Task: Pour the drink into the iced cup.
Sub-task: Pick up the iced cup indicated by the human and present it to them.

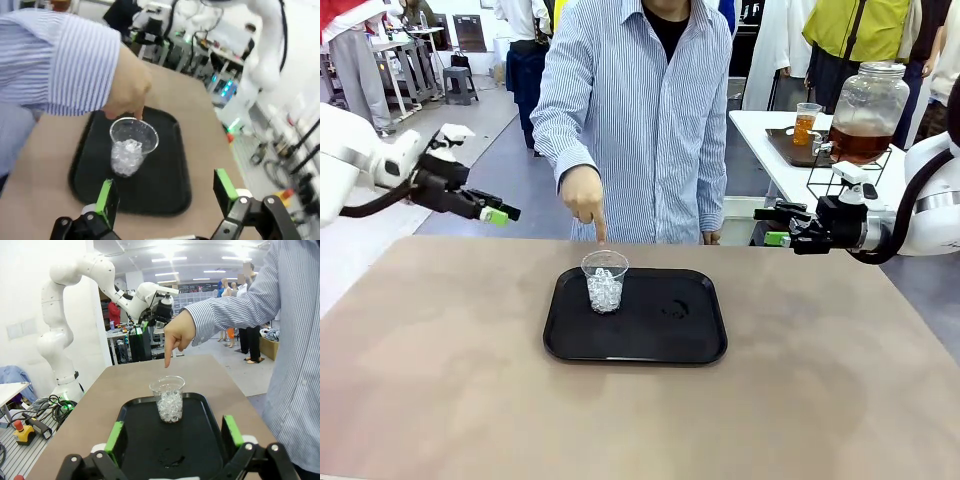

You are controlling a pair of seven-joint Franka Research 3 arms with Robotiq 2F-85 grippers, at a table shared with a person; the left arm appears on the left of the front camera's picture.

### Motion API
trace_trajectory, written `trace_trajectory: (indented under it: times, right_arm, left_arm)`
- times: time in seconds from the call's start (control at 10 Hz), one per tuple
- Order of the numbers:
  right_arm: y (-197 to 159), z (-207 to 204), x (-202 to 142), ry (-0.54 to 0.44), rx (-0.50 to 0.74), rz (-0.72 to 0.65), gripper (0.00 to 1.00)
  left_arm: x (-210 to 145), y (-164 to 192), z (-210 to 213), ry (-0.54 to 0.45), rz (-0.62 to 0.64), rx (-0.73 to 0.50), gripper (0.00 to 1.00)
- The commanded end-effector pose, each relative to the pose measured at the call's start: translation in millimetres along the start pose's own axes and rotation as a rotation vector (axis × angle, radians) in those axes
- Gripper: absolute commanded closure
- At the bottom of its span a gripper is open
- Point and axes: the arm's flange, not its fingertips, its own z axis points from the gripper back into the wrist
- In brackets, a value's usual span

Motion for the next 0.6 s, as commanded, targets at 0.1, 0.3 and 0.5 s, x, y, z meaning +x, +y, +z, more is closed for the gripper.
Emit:
trace_trajectory:
  times: [0.1,0.3,0.5]
  right_arm:
    - [-2.3,-1.1,4.8,0.005,0.011,-0.007,0.0]
    - [-2.3,-1.1,4.8,0.005,0.011,-0.007,0.0]
    - [-2.3,-1.1,4.8,0.005,0.011,-0.007,0.0]
  left_arm:
    - [-37.8,-9.5,-13.8,-0.115,-0.17,0.057,0.0]
    - [-55.6,-6.4,-24.1,-0.188,-0.208,0.137,0.0]
    - [-64.6,-3.4,-30.0,-0.2,-0.215,0.155,0.0]
